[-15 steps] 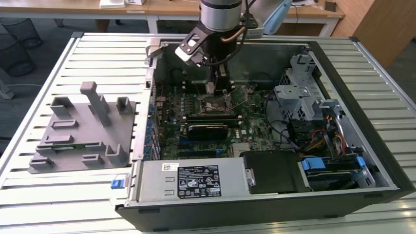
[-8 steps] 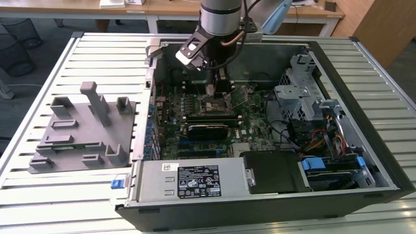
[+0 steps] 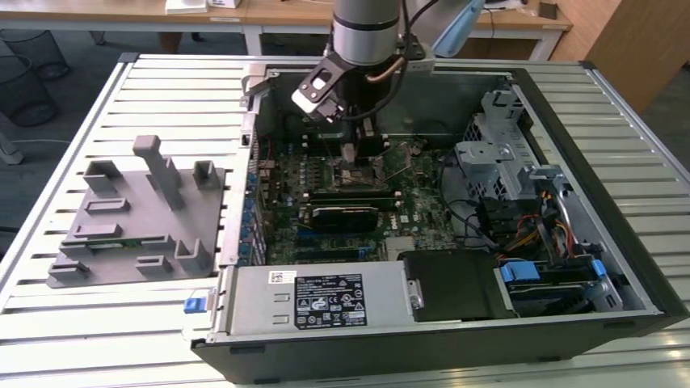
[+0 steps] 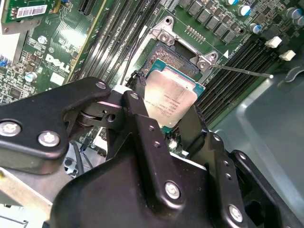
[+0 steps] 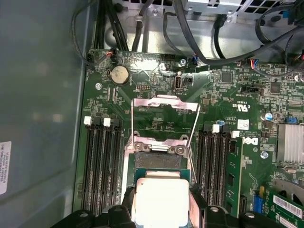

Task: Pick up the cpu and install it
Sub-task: 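Place the cpu into insertion slot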

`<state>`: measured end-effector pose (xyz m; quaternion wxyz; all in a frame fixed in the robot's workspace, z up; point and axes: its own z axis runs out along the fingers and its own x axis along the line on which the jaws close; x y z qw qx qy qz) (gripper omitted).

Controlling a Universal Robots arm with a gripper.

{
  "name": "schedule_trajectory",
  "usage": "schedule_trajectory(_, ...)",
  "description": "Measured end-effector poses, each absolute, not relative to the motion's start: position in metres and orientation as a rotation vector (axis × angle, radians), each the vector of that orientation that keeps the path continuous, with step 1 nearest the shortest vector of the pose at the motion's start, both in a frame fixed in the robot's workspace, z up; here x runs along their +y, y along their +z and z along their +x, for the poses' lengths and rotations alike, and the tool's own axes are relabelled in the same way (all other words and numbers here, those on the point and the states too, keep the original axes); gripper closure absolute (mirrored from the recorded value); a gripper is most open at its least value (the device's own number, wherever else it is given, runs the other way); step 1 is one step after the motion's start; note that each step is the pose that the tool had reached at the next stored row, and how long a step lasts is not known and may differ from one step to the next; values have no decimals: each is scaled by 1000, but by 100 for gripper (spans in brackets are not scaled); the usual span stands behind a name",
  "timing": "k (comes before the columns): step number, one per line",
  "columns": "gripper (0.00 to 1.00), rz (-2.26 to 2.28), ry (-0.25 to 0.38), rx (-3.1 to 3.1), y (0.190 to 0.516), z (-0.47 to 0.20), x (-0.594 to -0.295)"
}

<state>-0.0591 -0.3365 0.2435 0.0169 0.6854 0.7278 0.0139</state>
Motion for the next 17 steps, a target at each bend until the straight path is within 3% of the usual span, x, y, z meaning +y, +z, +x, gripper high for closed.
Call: schedule_trajectory(17, 47, 2131, 43, 2263, 217, -58, -334)
